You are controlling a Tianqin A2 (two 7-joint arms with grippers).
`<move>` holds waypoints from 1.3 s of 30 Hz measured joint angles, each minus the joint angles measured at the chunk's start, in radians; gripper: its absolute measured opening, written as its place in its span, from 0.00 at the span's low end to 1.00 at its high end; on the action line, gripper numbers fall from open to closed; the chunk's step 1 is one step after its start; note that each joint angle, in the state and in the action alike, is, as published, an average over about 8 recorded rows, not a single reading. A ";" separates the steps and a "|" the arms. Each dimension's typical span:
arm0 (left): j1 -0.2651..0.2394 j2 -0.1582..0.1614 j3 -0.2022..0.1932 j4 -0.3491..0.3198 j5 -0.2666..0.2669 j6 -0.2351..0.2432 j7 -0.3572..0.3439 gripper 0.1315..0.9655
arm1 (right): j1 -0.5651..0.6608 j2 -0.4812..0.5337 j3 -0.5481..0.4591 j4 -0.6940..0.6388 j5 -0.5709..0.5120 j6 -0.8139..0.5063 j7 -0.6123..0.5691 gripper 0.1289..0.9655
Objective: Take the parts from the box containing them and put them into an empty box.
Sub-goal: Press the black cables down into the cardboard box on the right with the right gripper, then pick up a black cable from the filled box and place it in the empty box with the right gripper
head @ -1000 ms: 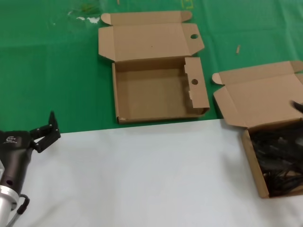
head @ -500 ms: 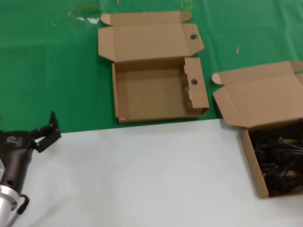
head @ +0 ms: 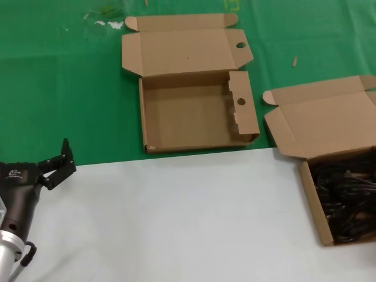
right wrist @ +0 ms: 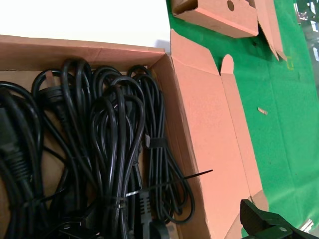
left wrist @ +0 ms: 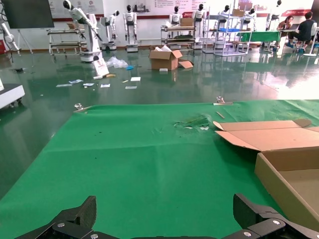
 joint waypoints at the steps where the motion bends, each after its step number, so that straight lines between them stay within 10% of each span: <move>1: 0.000 0.000 0.000 0.000 0.000 0.000 0.000 1.00 | 0.016 -0.004 -0.011 -0.006 -0.008 -0.004 0.004 0.98; 14: 0.000 0.000 0.000 0.000 0.000 0.000 0.000 1.00 | 0.059 -0.019 -0.052 -0.030 -0.028 -0.016 0.018 0.89; 39: 0.000 0.000 0.000 0.000 0.000 0.000 0.000 1.00 | -0.007 -0.007 -0.030 -0.007 0.016 -0.017 0.005 0.26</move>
